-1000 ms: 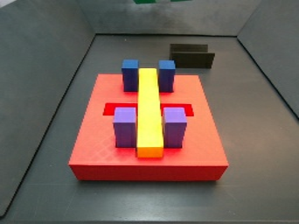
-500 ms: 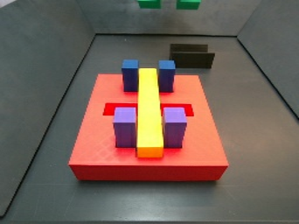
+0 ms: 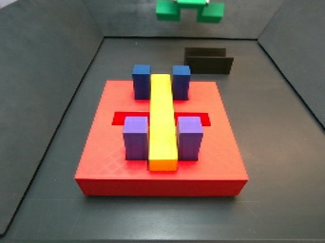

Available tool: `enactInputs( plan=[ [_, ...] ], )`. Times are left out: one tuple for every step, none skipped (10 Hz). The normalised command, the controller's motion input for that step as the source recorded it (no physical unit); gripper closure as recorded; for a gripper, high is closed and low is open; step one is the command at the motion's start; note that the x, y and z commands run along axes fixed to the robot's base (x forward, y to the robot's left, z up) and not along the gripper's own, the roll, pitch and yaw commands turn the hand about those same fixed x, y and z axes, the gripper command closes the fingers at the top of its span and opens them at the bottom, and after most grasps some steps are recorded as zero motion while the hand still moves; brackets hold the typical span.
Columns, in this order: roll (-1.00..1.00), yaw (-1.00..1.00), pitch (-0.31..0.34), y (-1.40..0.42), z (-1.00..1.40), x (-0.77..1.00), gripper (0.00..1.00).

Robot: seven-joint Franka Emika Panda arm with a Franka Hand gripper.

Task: Pick up the green object. Move up. Place the green object on the fixture. Regrasp the green object. Move to above the board. Insert the green object.
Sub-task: Place the green object on the fixture.

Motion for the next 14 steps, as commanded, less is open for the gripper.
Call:
enactInputs(
  plan=[
    [-0.14,0.00,0.051,-0.16,-0.48,0.70,1.00],
    [-0.07,0.00,0.114,-0.17,-0.37,0.77,1.00],
    [-0.03,0.00,0.137,-0.19,-0.41,0.83,1.00],
    [-0.03,0.00,0.094,-0.17,-0.48,0.84,1.00],
    [-0.07,0.01,0.109,-0.09,-0.47,0.88,1.00],
    [-0.02,0.13,0.183,0.00,-0.35,0.93,1.00],
    [0.00,0.41,0.157,0.00,-0.23,0.75,1.00],
    [-0.15,0.47,0.089,0.00,-0.08,0.48,1.00],
    [-0.37,0.37,0.057,0.04,0.00,0.34,1.00],
    [-0.45,0.16,0.000,0.00,-0.01,0.21,1.00],
    [-0.11,0.17,-0.117,0.00,0.00,-0.07,1.00],
    [-0.49,0.00,-0.249,0.00,0.08,-0.11,1.00],
    [-0.88,-0.22,-0.431,0.00,0.18,0.00,1.00],
    [-0.92,-0.33,-0.434,0.00,0.12,0.00,1.00]
  ],
)
